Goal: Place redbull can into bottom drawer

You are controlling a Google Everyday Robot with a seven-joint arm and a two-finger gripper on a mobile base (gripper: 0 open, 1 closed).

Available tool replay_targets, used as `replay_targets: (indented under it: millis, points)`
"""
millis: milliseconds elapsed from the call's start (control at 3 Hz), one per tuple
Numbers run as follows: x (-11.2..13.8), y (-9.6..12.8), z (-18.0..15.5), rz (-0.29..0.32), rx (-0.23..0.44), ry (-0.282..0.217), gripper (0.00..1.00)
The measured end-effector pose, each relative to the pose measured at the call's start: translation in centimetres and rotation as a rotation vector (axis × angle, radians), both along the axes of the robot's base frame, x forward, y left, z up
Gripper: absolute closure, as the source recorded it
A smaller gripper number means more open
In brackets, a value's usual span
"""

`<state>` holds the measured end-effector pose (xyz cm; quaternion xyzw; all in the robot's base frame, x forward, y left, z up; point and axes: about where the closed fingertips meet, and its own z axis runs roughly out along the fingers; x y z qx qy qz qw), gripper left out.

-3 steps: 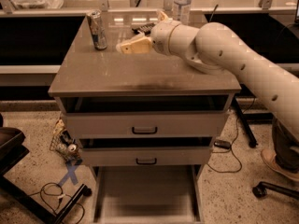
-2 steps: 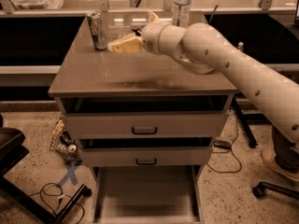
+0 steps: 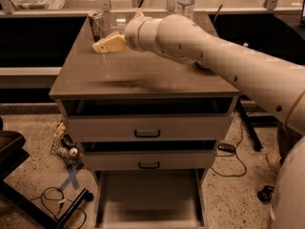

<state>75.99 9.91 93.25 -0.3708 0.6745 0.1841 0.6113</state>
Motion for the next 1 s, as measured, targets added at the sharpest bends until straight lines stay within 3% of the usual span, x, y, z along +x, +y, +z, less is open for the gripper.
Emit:
replay_targets:
  millis: [333, 1000]
  points:
    - [0.6, -0.6, -0.5, -0.016, -0.013, 0.008, 0.0]
    - [5.3, 3.6, -2.2, -0.011, 0.032, 0.06, 0.0]
